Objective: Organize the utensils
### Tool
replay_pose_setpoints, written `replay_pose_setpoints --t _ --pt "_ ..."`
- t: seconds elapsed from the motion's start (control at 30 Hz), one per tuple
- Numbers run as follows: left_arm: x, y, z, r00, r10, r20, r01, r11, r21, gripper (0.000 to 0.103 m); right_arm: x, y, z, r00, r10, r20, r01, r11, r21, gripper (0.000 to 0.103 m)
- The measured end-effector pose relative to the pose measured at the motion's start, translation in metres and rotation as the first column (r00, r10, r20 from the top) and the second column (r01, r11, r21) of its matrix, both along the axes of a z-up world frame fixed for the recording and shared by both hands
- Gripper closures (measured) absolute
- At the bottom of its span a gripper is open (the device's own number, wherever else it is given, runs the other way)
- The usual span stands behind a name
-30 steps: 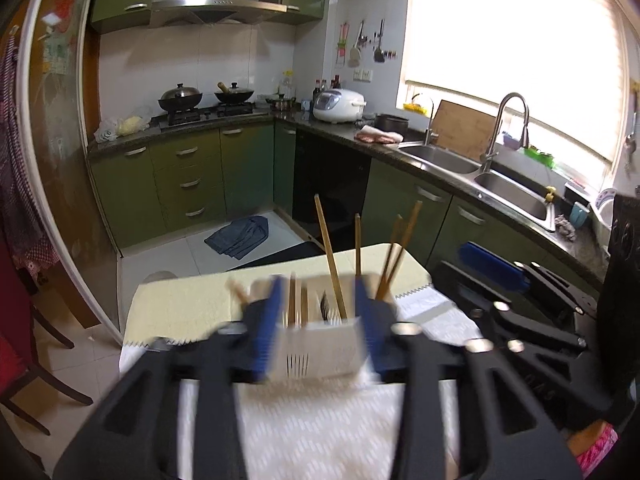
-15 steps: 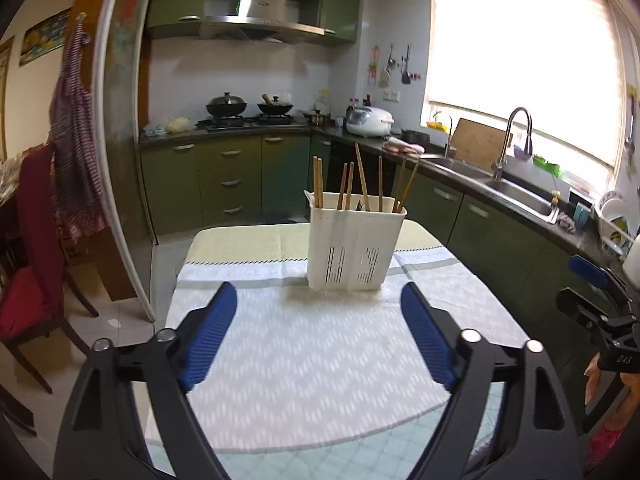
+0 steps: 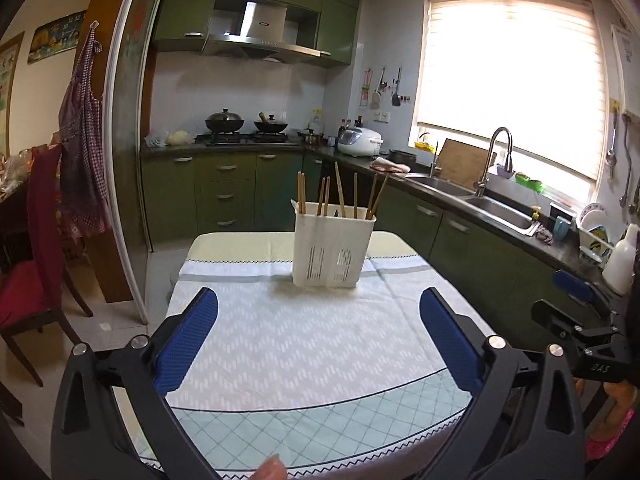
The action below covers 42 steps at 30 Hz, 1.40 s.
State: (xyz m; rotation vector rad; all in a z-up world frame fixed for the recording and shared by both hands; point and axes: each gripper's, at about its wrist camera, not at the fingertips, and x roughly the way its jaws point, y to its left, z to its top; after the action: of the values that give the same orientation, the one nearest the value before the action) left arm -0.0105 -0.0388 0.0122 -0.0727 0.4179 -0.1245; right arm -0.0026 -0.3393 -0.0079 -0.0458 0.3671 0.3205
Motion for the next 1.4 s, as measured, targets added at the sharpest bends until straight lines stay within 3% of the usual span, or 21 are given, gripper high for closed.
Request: replay_pose_setpoints --t 0.4,1.4 --pt "0.005 -0.008 -0.005 1.0 -0.002 -0.024 0.003 1.0 0.031 0.007 0.006 0.001 0.004 1.0 -0.005 -0.001 0.005 1.0 -0.014 0.005" --pt "0.004 -0.01 -0.004 1.0 -0.008 -0.025 0.009 1.0 0.026 0.007 0.011 0.009 0.001 1.0 0.004 -0.006 -0.004 1.0 -0.019 0.005"
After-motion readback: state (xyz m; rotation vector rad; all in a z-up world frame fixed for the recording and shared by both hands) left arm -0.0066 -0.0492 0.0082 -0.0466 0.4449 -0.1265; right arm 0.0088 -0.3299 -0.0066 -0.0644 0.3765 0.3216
